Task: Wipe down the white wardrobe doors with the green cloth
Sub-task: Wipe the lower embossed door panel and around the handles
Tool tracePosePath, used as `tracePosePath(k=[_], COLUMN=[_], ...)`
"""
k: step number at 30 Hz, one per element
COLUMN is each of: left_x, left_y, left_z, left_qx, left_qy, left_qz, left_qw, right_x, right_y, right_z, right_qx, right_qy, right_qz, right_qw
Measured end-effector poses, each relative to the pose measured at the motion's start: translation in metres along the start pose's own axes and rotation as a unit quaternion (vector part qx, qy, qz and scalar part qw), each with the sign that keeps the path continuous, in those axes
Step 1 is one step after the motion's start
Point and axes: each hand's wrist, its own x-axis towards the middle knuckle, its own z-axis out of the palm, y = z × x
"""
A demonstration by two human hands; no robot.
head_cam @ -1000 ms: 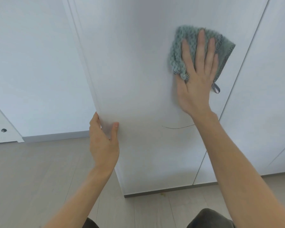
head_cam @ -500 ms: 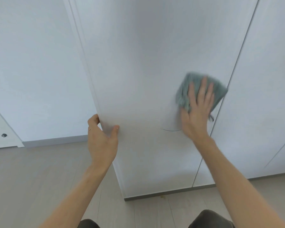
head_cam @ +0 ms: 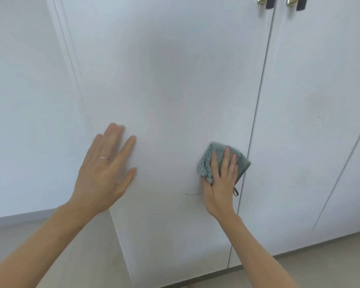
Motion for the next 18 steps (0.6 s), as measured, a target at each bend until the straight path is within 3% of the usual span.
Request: tracePosePath(k=[7,11,15,18], left_x=[0.001,0.003,0.002,0.002], left_y=[-0.004,0.000,0.004,0.007], left_z=[0.000,-0.002,-0.001,-0.001], left_qx=[0.040,0.049,0.053,0.053], left_qy=[-0.052,-0.057,-0.056,-0.052], left_qz=[0.021,0.018,0.013,0.012], left_qw=[0.998,0.997,0.997,0.997], right_x=[0.162,0.117,0.005,0.020], right_y=[-0.044,-0.032,-0.015,-0.019], right_z=[-0.069,-0.045,-0.002,-0.006], right_qx=[0.005,0.014,0.020,0.016], right_qy=[0.087,0.100,0.029,0.028], right_qz=[-0.033,-0.009,0.009,-0.009], right_qw=[0.996,0.995,0.999,0.999])
